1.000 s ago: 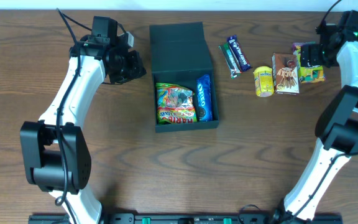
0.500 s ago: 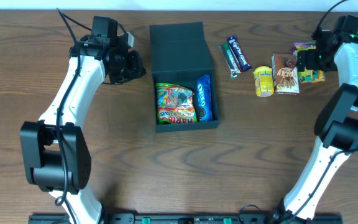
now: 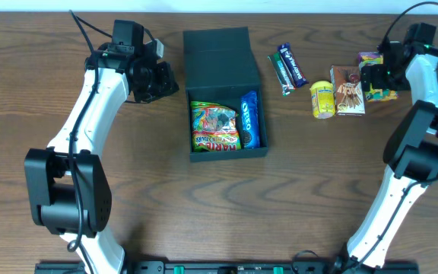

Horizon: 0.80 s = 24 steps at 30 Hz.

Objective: Pack container
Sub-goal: 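Reach the right gripper to the yellow Pretz box and grasp it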

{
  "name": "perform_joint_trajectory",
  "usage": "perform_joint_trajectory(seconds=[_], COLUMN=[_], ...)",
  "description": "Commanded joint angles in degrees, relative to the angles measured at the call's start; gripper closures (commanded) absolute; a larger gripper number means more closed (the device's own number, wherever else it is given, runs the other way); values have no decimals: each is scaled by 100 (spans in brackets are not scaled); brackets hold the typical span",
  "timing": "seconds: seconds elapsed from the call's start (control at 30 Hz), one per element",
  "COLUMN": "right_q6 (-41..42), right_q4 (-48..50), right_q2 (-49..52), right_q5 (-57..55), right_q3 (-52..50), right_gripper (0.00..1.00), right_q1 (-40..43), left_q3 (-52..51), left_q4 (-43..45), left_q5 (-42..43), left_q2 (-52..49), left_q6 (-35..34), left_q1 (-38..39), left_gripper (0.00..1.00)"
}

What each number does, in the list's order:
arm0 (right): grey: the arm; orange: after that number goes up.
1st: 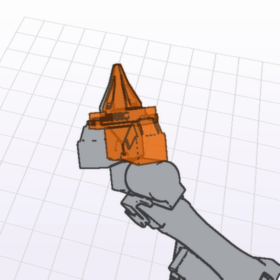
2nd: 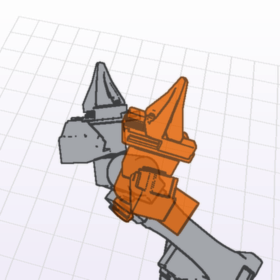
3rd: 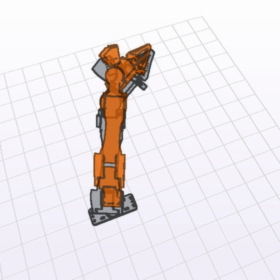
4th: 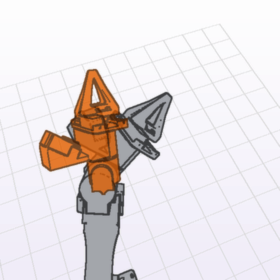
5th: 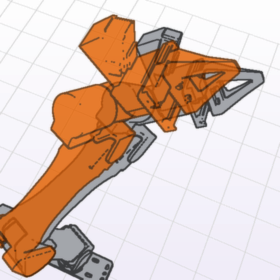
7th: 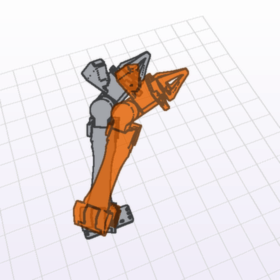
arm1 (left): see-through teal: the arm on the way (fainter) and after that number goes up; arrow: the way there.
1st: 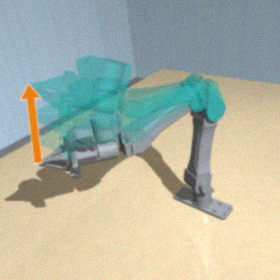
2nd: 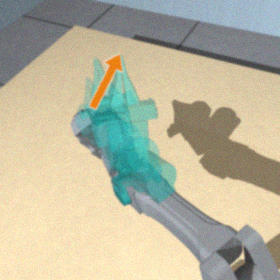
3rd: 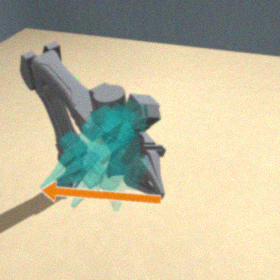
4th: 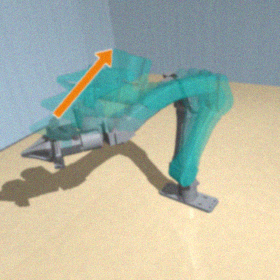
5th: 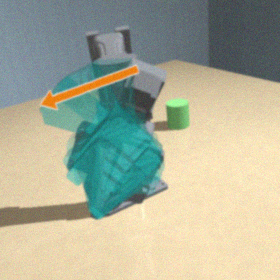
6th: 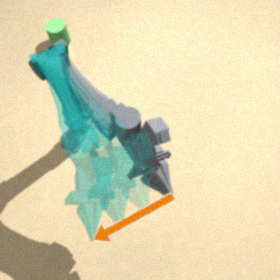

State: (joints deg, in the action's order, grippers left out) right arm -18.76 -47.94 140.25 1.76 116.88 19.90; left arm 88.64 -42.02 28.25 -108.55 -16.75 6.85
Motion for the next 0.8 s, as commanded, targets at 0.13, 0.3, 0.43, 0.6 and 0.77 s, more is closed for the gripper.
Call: perform_joint_trajectory(seconds=[0.13,0.3,0.43,0.6,0.77], right_q6=[-101,-52,48,295,343], right_q4=[-13,-11,-22,-68,-313], right_q2=[142,144,144,129,28], right_q5=[177,197,195,219,280], right_q3=[26,26,26,74,372], right_gripper=[12,16,19,20,22], right_q1=[-4,-7,-7,-7,-7], left_q3=[87,87,87,87,87], left_q4=[-17,-17,-17,-20,-20], left_q5=[-37,-37,-37,-37,-35], left_q2=[111,111,111,111,111], left_q6=[-44,-44,-42,-42,-13], left_q1=[-7,-7,-7,-7,-7], left_gripper=[82,82,82,82,82])
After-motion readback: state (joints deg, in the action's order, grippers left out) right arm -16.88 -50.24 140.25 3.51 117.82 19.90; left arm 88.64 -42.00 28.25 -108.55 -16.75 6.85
